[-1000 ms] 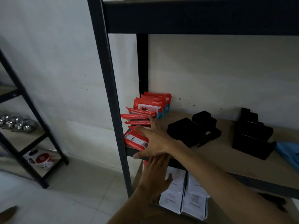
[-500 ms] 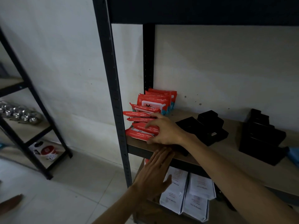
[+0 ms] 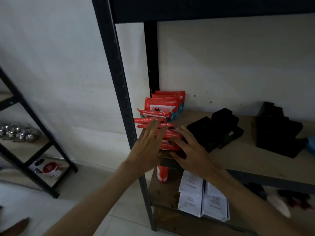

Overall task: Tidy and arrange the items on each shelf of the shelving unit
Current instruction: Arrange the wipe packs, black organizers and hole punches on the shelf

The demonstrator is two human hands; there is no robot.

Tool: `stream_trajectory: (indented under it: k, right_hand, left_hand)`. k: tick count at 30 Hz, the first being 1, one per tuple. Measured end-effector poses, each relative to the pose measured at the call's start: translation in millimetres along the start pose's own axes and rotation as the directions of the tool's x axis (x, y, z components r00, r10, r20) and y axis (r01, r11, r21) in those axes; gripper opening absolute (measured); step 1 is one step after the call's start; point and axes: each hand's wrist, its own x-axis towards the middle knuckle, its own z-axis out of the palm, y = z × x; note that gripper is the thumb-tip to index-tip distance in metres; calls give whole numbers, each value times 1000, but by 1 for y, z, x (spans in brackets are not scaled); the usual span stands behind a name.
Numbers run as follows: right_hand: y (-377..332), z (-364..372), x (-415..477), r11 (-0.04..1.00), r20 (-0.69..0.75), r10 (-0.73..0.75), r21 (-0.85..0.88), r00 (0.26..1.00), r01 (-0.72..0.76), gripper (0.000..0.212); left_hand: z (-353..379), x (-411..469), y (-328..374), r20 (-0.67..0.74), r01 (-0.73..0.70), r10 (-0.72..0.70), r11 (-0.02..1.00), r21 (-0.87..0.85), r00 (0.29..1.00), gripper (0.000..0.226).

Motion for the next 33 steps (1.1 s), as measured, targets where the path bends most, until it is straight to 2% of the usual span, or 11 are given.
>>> stream_trajectory:
  k: [2,5,9,11,13,18,21,24,27,30,33]
  right_hand:
    - [2,6,-16,999,-83,-36,-23,996,34,58]
    - [10,13,-41,997,-122,-72,-30,990,69,52]
    - [20,17,-57,997,-113,-49,-70,992,41,53]
    - [20,20,-56,996,-108,-7,-87,994,-2,53]
    - [19,24,-54,984,-95,-8,-176,995,-9,50]
    - [18,35,-53,956,-43,24,-292,999,-36,54]
    - [18,36,-53,953,-22,39,-301,999,-44,56]
    - [18,33,-53,955,-13,53,-292,999,-54,55]
    - [17,31,-51,960,-26,79,-268,996,-84,55]
    - [17,30,-51,962,-39,74,-260,997,-82,53]
    - [18,32,-52,966,-47,70,-244,996,-79,56]
  left_hand:
    - [-14,25,1,208,27,-57,989,147,977,113]
    - [-26,66,-2,433,-42,-148,916,399,889,129]
    - [-23,100,-10,645,-5,-320,894,449,693,145]
    - [-15,99,-13,681,-19,-336,890,456,651,143]
    - [-7,96,-15,671,-57,-316,880,472,671,138]
    - [-18,93,-18,562,-148,-160,874,463,811,103]
    - [-23,105,-26,531,-92,-158,905,415,832,88]
    - [-38,123,-27,501,-4,-182,938,348,846,60]
    - [-47,141,-23,462,31,-214,928,372,861,43]
    - [-38,151,-33,458,86,-240,939,332,856,53]
    - [-28,150,-43,531,48,-244,934,355,811,99]
